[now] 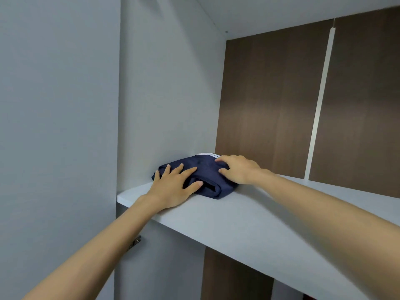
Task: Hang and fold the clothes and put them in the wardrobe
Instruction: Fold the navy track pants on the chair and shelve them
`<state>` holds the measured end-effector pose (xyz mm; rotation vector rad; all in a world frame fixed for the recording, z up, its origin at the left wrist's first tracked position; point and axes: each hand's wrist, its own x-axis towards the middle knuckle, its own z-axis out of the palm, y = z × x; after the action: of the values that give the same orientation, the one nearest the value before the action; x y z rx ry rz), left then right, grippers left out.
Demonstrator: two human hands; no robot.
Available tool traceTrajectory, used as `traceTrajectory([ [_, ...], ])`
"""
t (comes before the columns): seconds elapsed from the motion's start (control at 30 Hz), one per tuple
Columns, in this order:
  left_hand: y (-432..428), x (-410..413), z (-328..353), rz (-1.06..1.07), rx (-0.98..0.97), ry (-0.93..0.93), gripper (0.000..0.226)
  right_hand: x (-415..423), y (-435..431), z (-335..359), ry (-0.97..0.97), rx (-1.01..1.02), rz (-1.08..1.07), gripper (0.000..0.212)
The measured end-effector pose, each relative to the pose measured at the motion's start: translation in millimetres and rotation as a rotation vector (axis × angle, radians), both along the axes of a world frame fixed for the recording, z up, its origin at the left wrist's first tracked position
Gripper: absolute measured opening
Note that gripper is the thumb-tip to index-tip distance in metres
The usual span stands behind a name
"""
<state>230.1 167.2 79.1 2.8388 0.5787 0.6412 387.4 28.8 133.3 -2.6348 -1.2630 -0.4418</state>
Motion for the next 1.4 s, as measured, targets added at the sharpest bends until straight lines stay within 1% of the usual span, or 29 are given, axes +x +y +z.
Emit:
traceTrajectory([
  [0.13,-23.8,-26.0,12.3,-0.025,0.061,-0.191,0.053,-24.6,-21.9,15.5,-0.031,0.05,0.054,0.038],
  [0.23,-42.7,-46.1,26.2,-0.066,0.027,-0.322,0.049,-41.9,-37.2,20.8,-0.052,0.093,0.084,0.035],
  [0.3,-53.1,-59.0,35.0,-0.056,0.005,-0.376,0.048,-54.2,-47.0,23.0,-0.058,0.115,0.102,0.035],
  [0.43,-67.4,-82.7,50.4,-0.067,-0.003,-0.387,0.048,-81.8,-66.5,28.8,-0.02,0.167,0.1,0.032],
  [0.6,-74.5,-112.8,55.1,-0.165,-0.023,-0.429,0.046,-129.4,-89.3,28.3,0.025,0.251,0.044,0.029],
  [0.73,-73.8,-138.5,50.8,-0.3,-0.082,-0.469,0.044,-174.5,-109.0,17.3,0.046,0.348,-0.032,0.028],
  [0.9,-86.6,-175.6,36.0,-0.517,-0.215,-0.521,0.041,-241.9,-140.7,-5.5,0.036,0.572,-0.125,0.022],
  [0.97,-98.7,-192.8,28.8,-0.587,-0.273,-0.528,0.04,-272.6,-156.6,-16.2,0.04,0.654,-0.181,0.02],
  [1.07,-121.5,-218.8,16.0,-0.69,-0.35,-0.482,0.04,-321.8,-183.8,-31.5,0.057,0.731,-0.257,0.018],
  [1.33,-195.9,-284.9,-23.2,-0.935,-0.449,-0.358,0.037,-450.4,-271.3,-83.0,0.075,0.781,-0.474,0.019],
  [1.4,-216.2,-300.2,-38.0,-0.988,-0.442,-0.306,0.038,-483.6,-293.0,-100.3,0.093,0.786,-0.546,0.019],
])
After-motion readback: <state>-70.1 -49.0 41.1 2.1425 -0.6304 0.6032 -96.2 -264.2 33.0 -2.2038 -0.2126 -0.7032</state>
